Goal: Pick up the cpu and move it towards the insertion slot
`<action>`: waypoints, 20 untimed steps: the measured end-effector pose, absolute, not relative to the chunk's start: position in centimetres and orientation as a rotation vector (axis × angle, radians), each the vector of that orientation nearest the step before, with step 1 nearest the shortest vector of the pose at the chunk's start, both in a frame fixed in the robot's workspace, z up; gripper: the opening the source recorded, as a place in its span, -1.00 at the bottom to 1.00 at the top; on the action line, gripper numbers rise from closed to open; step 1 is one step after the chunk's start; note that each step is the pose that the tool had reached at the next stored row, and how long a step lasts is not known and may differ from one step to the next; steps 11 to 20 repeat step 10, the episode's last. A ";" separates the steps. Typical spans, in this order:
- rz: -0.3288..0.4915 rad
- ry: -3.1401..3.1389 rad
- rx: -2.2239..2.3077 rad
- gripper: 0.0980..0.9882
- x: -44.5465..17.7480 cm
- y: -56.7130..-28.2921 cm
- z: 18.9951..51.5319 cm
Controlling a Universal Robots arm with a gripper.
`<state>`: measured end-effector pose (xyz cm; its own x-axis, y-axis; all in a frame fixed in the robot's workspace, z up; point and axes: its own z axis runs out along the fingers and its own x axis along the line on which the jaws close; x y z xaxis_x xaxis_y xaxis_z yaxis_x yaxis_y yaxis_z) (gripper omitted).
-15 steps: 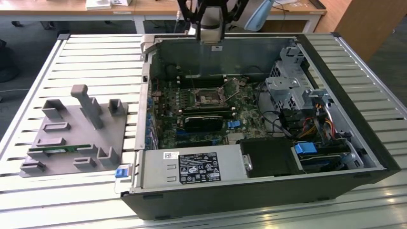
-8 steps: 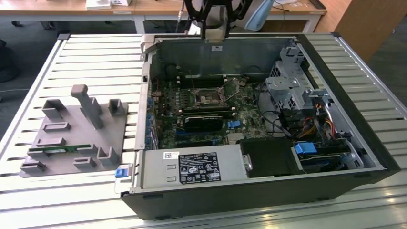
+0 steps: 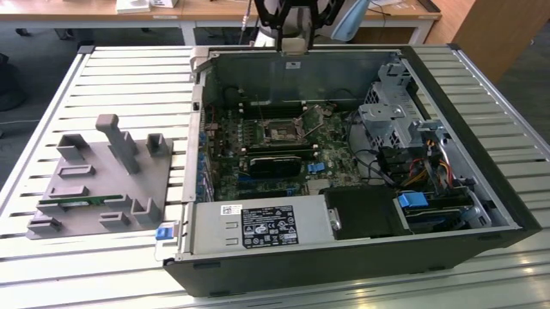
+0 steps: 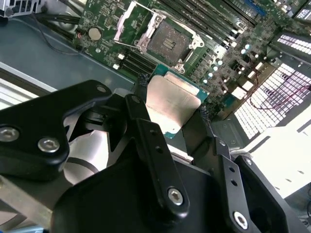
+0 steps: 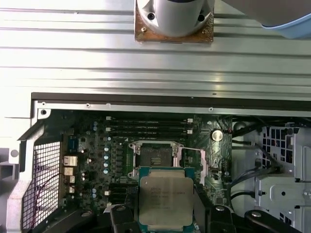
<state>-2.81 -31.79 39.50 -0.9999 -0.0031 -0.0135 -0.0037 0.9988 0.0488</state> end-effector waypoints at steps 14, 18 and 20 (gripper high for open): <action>0.076 3.126 -0.005 -0.01 -2.4 -31.8 39.5; 0.076 3.126 -0.005 -0.01 -2.4 -31.8 39.5; 0.076 3.126 -0.005 -0.01 -2.4 -31.8 39.5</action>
